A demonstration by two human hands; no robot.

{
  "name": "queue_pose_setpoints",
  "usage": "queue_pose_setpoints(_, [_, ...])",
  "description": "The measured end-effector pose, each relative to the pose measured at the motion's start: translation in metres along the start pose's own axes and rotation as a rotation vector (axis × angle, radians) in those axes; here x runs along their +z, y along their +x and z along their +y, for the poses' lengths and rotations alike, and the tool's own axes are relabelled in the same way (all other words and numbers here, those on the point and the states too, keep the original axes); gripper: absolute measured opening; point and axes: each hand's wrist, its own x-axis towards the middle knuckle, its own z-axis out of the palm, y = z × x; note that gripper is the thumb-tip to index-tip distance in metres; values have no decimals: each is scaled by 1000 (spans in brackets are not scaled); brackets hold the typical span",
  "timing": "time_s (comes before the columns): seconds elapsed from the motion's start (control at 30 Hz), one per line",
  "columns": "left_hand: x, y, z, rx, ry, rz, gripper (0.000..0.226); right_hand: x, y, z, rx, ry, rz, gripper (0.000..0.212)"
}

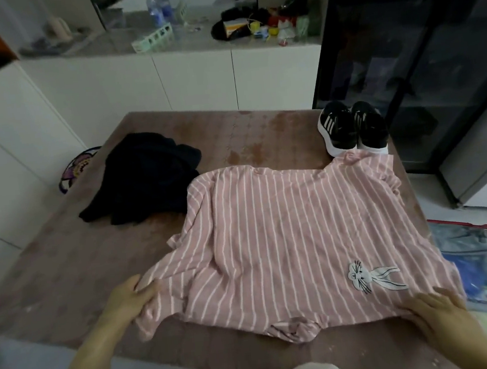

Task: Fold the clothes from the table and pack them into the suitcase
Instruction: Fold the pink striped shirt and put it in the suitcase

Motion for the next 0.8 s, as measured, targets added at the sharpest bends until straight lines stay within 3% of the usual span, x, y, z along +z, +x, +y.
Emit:
queue_pose_setpoints(0.2, [-2,-7,-18,-61,509,-292,38,10,-5,23,119,-6,-304,53])
queue_pose_setpoints(0.3, [-8,7,-11,-38,413,-208,27,-1,3,4,220,-30,-338,37])
queue_pose_setpoints(0.4, [-8,41,17,75,236,-18,39,-24,24,-67,228,16,-322,50])
queue_pose_setpoints(0.47, [-2,62,42,136,121,58,61,-20,37,-109,99,6,-286,68])
queue_pose_setpoints(0.53, [4,87,61,191,102,58,76,-15,50,-158,-83,30,-285,56])
queue_pose_setpoints(0.57, [10,99,68,218,127,23,79,-9,56,-181,-172,31,-284,45])
queue_pose_setpoints(0.67, [34,126,80,232,177,-119,73,7,72,-251,-409,29,-304,49])
queue_pose_setpoints(0.77, [43,142,93,199,19,93,58,26,84,-310,-651,31,-142,20])
queue_pose_setpoints(0.8, [41,146,99,181,-69,197,60,35,88,-323,-676,23,-116,22])
